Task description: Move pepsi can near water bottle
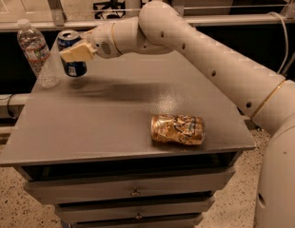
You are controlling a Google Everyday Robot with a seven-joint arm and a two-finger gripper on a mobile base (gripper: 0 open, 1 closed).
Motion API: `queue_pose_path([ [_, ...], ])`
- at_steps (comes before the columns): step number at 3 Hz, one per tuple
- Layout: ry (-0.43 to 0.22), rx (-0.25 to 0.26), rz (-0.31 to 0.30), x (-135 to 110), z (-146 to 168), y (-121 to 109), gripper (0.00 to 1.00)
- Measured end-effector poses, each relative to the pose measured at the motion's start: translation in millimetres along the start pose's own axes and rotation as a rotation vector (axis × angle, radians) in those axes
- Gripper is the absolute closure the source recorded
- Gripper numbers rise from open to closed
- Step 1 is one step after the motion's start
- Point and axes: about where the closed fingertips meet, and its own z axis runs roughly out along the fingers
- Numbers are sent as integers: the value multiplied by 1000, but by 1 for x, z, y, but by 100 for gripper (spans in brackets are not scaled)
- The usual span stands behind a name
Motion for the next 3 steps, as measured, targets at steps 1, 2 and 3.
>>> queue_pose_path([
  [1,30,-5,-32,10,12,4,94],
  [2,45,-1,-47,17,20,4,63],
  [3,44,-5,-48,19,26,5,40],
])
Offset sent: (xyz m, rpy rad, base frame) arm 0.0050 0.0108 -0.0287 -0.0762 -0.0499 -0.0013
